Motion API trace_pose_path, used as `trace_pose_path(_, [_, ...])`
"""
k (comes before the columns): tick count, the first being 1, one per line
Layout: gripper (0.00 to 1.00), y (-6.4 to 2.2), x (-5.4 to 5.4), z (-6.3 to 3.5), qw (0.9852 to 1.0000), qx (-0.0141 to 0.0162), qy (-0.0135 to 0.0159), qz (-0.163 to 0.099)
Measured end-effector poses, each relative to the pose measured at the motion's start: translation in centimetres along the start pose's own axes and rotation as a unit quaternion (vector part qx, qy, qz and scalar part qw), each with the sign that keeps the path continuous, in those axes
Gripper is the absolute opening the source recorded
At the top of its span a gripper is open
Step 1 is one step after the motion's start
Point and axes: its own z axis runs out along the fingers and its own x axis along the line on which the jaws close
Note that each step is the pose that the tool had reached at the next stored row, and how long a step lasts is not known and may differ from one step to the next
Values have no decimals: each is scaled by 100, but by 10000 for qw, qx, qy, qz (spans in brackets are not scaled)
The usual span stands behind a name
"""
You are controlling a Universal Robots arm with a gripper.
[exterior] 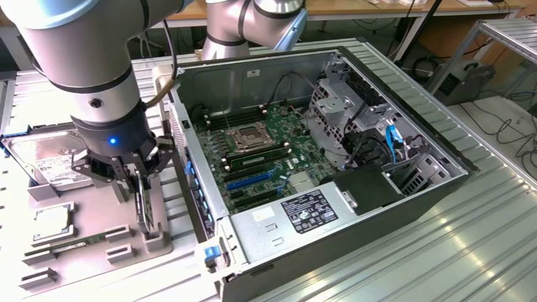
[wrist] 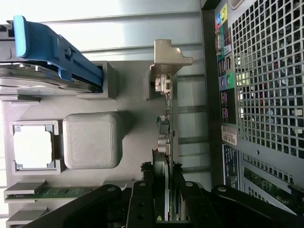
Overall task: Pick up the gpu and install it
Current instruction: 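Pick up the gpu and move the gpu toward the slot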
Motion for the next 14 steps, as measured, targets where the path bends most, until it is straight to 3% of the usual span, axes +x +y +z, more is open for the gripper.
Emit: trace_pose_path(14, [26, 1, -2, -54, 10000, 0, 0, 0])
